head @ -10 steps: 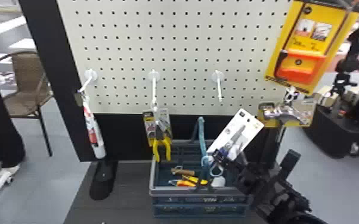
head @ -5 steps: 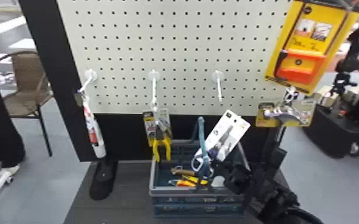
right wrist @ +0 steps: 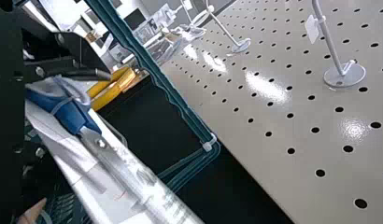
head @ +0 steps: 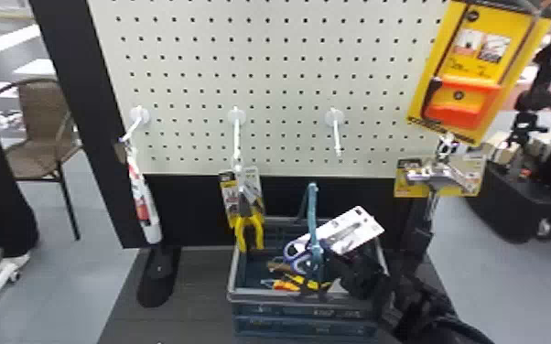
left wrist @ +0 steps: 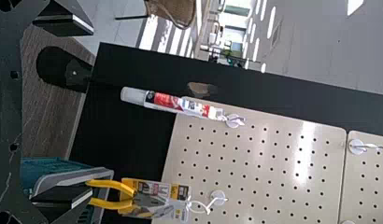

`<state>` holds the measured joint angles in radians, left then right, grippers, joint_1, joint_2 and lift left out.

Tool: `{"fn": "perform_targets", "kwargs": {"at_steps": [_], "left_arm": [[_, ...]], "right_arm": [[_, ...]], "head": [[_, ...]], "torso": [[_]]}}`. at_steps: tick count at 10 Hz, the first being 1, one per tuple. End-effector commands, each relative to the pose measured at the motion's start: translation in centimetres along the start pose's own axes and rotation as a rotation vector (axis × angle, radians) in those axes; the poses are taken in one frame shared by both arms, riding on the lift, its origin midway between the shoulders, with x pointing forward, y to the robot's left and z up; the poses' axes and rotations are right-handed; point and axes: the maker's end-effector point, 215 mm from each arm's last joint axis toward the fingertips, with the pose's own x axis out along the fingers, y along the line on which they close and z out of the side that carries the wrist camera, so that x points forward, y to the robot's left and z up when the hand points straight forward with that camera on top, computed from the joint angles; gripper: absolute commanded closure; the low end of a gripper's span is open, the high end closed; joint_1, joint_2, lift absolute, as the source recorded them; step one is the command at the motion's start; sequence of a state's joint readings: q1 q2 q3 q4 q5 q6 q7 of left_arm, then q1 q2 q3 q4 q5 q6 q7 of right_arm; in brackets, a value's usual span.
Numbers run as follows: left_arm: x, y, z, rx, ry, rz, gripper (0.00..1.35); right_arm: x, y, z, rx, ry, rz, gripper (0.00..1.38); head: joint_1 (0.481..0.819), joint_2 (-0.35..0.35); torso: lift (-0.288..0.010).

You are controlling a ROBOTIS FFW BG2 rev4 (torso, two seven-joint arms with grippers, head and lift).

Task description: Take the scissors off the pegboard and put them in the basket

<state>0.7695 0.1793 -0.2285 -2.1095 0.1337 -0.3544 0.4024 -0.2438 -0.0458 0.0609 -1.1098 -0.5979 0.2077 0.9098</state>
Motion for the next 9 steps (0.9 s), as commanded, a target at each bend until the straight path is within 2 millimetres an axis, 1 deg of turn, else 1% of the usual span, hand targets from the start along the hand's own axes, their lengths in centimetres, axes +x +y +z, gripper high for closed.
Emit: {"fn": "perform_targets", "kwargs": {"at_steps": [1, 2, 3, 9], "left_arm": [[0.01, 0.00, 0.04, -0.002, -0.001, 0.000, 0.10], [0.01, 0.00, 0.04, -0.002, -0.001, 0.000, 0.10], [-0.07, 0.02, -0.03, -0.001, 0.001, 0.000, 0.10], [-0.07, 0.02, 0.02, -0.002, 0.000, 0.000, 0.10]], "right_arm": [[-0.03, -0.02, 0.45, -0.004, -0.016, 0.000, 0.12], [-0.05, 0.00, 0.69, -0.009, -0.020, 0.001, 0.18], [-0.18, -0.06, 0.74, -0.011, -0.023, 0.000, 0.20], [-0.11, 0.09, 1.13, -0.014, -0.033, 0.004, 0.20]], "head": [[0.549, 0.000], [0.549, 0.000], [0.549, 0.000], [0.549, 0.000]], "torso": [[-0.100], [-0.100], [-0.100], [-0.100]]}}
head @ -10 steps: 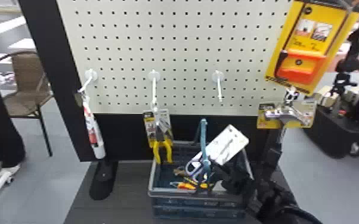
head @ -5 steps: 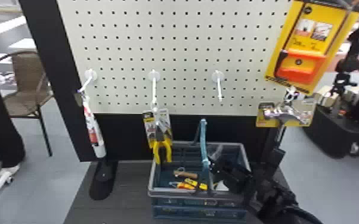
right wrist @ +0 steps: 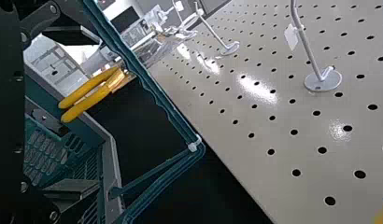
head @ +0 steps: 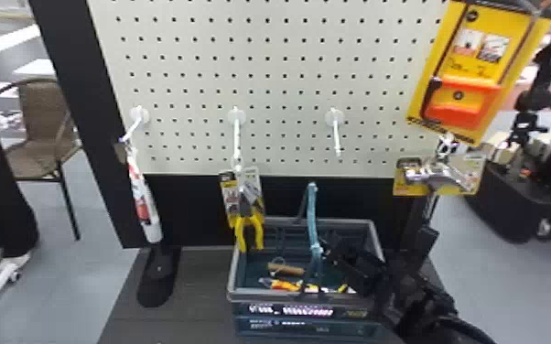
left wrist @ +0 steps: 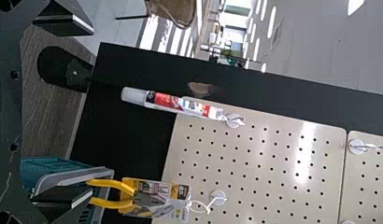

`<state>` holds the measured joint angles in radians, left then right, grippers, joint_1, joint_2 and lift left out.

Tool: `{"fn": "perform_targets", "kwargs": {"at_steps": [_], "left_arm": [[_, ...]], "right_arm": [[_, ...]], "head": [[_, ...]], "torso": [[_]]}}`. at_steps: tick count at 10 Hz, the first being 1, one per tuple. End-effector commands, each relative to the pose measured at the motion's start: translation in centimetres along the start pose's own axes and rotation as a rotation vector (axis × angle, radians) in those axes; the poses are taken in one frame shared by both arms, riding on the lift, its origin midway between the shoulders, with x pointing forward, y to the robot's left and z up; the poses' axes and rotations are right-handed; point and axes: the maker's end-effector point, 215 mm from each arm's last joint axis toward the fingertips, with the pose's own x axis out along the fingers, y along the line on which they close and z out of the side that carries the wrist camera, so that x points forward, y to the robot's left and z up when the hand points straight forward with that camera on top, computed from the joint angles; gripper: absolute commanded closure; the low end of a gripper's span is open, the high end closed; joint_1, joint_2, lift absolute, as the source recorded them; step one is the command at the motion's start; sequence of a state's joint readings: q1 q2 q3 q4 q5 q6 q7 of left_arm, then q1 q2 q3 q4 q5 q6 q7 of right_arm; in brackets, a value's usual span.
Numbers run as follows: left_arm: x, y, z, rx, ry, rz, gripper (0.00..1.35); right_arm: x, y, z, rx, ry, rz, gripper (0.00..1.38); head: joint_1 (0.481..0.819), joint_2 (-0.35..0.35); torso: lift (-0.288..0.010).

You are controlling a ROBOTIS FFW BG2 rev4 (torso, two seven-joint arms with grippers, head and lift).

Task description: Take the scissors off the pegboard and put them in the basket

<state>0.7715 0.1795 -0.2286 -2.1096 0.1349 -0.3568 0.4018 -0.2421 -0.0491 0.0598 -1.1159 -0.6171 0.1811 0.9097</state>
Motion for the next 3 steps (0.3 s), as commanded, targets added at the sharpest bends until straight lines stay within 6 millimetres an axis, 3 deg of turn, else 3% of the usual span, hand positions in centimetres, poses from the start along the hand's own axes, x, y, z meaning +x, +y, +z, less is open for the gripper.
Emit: {"fn": "perform_targets", "kwargs": {"at_steps": [1, 3], "left_arm": [[0.00, 0.00, 0.02, 0.000, -0.001, 0.000, 0.10], [0.00, 0.00, 0.06, -0.002, -0.002, 0.001, 0.10]], "right_arm": [[-0.08, -0.02, -0.12, 0.002, 0.000, -0.001, 0.20], [-0.03, 0.05, 0.10, -0.002, -0.005, 0.001, 0.20]], "head": [[0.549, 0.000], [0.549, 0.000]], "torso": [[-0.100], [-0.100]]}}
